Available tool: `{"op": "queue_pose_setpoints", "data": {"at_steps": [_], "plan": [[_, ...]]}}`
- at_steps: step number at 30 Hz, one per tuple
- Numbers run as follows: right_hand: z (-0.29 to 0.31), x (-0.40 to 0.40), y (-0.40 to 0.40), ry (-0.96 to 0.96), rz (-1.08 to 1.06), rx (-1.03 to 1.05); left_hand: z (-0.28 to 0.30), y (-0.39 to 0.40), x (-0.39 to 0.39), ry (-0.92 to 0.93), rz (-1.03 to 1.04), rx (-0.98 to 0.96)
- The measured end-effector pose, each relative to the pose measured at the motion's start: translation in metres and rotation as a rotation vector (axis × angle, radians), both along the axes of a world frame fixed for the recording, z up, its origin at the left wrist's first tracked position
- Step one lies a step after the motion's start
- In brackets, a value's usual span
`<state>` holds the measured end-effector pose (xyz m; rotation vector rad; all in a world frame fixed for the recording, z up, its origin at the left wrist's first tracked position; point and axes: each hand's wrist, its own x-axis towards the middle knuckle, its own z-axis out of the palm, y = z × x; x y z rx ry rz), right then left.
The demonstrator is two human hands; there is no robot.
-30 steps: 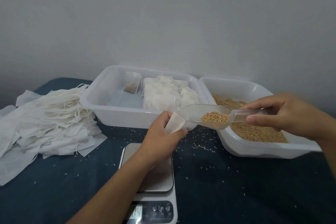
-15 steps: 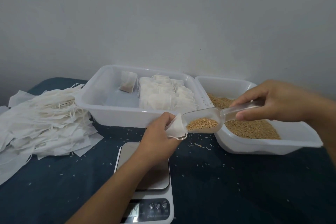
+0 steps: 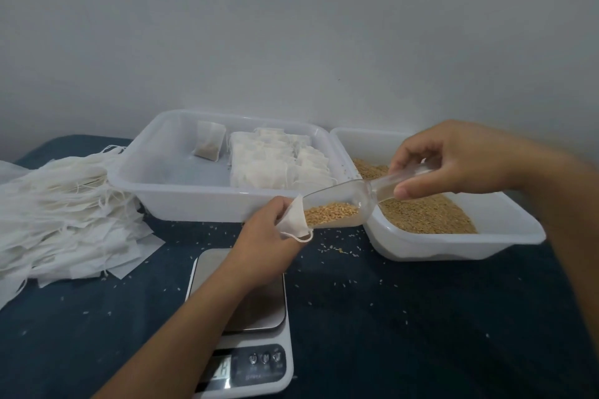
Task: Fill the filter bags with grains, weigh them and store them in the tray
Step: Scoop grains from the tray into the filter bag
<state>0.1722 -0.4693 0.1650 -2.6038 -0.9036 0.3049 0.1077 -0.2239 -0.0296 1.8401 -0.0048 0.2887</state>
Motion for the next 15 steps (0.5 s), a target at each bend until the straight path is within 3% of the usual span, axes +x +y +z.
{"op": "queue_pose_setpoints", "data": {"at_steps": [15], "plan": [[-0.0040,0.0007,0.0030,-0.019,0.042,0.031,-0.0019,-0.0015,0.0003,0.005,-0.044,0.046]]}}
